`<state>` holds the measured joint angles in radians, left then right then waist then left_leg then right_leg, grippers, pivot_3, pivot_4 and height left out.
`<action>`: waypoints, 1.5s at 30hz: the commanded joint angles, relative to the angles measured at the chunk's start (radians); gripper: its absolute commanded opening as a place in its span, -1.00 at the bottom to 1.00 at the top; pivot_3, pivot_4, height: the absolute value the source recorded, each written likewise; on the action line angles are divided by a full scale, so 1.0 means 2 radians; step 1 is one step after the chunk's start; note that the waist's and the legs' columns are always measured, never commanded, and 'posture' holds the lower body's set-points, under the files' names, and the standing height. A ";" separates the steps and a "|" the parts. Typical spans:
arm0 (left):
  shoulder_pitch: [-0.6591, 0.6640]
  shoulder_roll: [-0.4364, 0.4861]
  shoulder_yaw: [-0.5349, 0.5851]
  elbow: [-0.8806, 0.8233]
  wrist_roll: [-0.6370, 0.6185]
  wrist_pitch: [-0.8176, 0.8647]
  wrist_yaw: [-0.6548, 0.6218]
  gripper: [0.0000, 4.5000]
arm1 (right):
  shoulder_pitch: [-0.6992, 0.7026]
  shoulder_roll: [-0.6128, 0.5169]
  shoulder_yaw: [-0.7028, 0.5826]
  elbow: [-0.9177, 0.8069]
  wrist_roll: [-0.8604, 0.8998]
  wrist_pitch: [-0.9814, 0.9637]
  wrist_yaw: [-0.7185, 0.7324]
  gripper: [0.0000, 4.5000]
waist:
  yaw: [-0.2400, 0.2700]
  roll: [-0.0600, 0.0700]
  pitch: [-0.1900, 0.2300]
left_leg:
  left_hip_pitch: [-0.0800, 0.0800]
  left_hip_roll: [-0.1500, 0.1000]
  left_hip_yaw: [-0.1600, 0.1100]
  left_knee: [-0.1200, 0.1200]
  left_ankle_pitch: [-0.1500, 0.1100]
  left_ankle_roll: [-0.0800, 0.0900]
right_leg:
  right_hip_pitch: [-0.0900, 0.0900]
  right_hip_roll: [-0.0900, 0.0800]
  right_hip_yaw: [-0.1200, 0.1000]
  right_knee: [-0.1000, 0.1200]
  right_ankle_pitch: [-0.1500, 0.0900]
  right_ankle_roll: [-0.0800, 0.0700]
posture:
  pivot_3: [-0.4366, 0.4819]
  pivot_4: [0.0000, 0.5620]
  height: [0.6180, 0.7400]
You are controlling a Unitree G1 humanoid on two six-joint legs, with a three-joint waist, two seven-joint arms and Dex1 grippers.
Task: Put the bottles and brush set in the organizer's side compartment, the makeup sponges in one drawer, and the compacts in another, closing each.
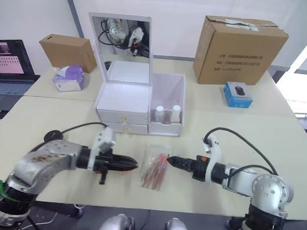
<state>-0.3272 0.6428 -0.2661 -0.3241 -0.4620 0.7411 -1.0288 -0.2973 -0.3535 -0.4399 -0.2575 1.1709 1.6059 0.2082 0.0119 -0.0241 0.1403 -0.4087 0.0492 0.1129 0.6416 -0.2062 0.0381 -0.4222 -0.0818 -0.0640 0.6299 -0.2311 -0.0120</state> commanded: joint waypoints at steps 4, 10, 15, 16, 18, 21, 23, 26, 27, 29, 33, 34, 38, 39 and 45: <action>-0.029 -0.009 -0.052 0.026 0.079 -0.042 0.028 -0.99 | -0.002 0.007 0.026 0.018 0.079 0.004 -0.056 1.00 | -0.002 0.000 0.000 | 0.000 0.001 -0.001 0.000 0.000 0.000 | 0.000 0.002 0.001 0.000 -0.001 0.001 | -0.05 -0.47 0.85; -0.043 -0.010 -0.086 0.032 0.123 -0.046 0.035 -0.99 | -0.020 0.025 0.065 0.048 0.098 0.004 -0.075 1.00 | -0.002 0.000 0.000 | 0.000 0.001 -0.001 0.000 0.000 0.000 | 0.000 0.002 0.002 0.000 -0.002 0.003 | -0.05 -0.47 0.85; -0.059 0.004 -0.103 0.020 0.148 -0.016 0.037 -0.99 | -0.062 0.027 0.107 0.109 0.050 -0.005 -0.049 1.00 | -0.002 0.000 0.000 | 0.000 0.001 -0.001 0.000 0.000 0.000 | 0.000 0.002 0.002 0.000 -0.001 0.003 | -0.05 -0.47 0.85; -0.058 0.007 -0.104 0.017 0.151 -0.014 0.037 -0.99 | -0.069 0.024 0.117 0.121 0.039 -0.009 -0.038 1.00 | -0.002 0.000 0.000 | 0.000 0.001 -0.001 0.000 0.000 0.000 | 0.000 0.002 0.002 0.000 -0.001 0.002 | -0.05 -0.47 0.85; -0.054 0.013 -0.105 0.011 0.154 -0.011 0.036 -0.99 | -0.082 0.017 0.136 0.149 0.013 -0.020 -0.013 1.00 | -0.003 0.000 0.000 | 0.000 0.001 -0.001 0.000 0.000 0.000 | 0.000 0.002 0.002 0.000 -0.001 0.002 | -0.05 -0.47 0.85; -0.048 0.013 -0.102 0.004 0.150 -0.004 0.038 -1.00 | -0.101 0.008 0.157 0.190 -0.028 -0.043 0.024 0.92 | -0.006 0.000 0.000 | 0.001 0.001 -0.001 0.000 0.000 0.000 | 0.000 0.003 0.002 0.000 -0.001 0.002 | -0.05 -0.47 0.85; -0.040 0.002 -0.089 0.001 0.132 0.014 0.039 -1.00 | -0.108 -0.003 0.174 0.213 -0.054 -0.056 0.046 0.73 | -0.007 0.000 -0.001 | 0.001 0.001 -0.001 0.000 0.000 0.000 | 0.000 0.003 0.002 0.000 -0.001 0.002 | -0.05 -0.47 0.85; -0.033 -0.002 -0.079 -0.004 0.122 0.029 0.042 -1.00 | -0.115 -0.013 0.181 0.235 -0.071 -0.064 0.076 0.27 | -0.007 0.000 -0.001 | 0.001 0.001 -0.001 0.000 0.000 0.000 | 0.000 0.003 0.002 0.000 -0.002 0.002 | -0.05 -0.47 0.85; -0.031 -0.002 -0.077 -0.005 0.120 0.031 0.043 -1.00 | -0.118 -0.014 0.178 0.241 -0.074 -0.065 0.083 0.11 | -0.007 0.000 -0.001 | 0.001 0.001 -0.001 0.000 0.000 0.000 | 0.000 0.003 0.002 0.000 -0.002 0.002 | -0.05 -0.47 0.85; -0.028 -0.002 -0.073 -0.008 0.118 0.035 0.044 -1.00 | -0.123 -0.014 0.170 0.252 -0.080 -0.063 0.092 -0.20 | -0.007 0.000 -0.001 | 0.001 0.001 -0.001 0.000 0.000 0.000 | 0.000 0.002 0.002 0.000 -0.001 0.002 | -0.05 -0.47 0.85; -0.026 -0.004 -0.068 -0.012 0.109 0.039 0.045 -1.00 | -0.124 -0.015 0.164 0.255 -0.092 -0.059 0.107 -0.79 | -0.007 -0.001 -0.002 | 0.001 0.001 -0.001 0.000 0.000 0.000 | 0.000 0.002 0.004 0.000 -0.001 0.002 | -0.05 -0.47 0.85; -0.026 -0.007 -0.064 -0.014 0.104 0.041 0.045 -1.00 | -0.122 -0.016 0.162 0.251 -0.092 -0.057 0.108 -0.92 | -0.006 -0.001 -0.003 | 0.001 0.001 -0.001 0.000 0.000 0.000 | 0.000 0.002 0.005 0.000 -0.001 0.002 | -0.05 -0.47 0.85; -0.010 -0.034 -0.009 -0.034 0.030 0.054 0.032 -1.00 | -0.103 -0.026 0.156 0.189 -0.091 -0.076 0.118 -0.99 | -0.002 -0.001 -0.003 | 0.001 0.001 -0.001 0.000 0.000 0.000 | 0.000 0.002 0.005 0.000 -0.001 0.002 | -0.05 -0.47 0.85; -0.001 -0.044 0.021 -0.041 -0.003 0.064 0.030 -1.00 | -0.096 -0.030 0.153 0.160 -0.086 -0.077 0.118 -0.99 | -0.001 -0.001 -0.003 | 0.001 0.001 -0.001 0.000 0.000 0.000 | 0.000 0.002 0.005 0.000 -0.001 0.002 | -0.05 -0.47 0.85; 0.039 -0.030 0.130 -0.072 -0.114 0.099 0.020 -1.00 | -0.058 -0.060 0.133 -0.010 -0.069 -0.127 0.144 -0.99 | -0.001 -0.001 -0.002 | 0.000 0.001 -0.001 0.000 0.000 0.000 | -0.001 0.002 0.006 0.000 -0.002 0.003 | -0.05 -0.47 0.85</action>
<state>-0.2538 0.5823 -0.0586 -0.4217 -0.6186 0.9247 -0.9820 -0.4096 -0.4705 -0.1407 -0.1655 1.0116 1.4257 0.4611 0.0108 -0.0260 0.1356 -0.4086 0.0506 0.1108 0.6416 -0.2063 0.0380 -0.4239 -0.0775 -0.0525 0.6297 -0.2343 -0.0066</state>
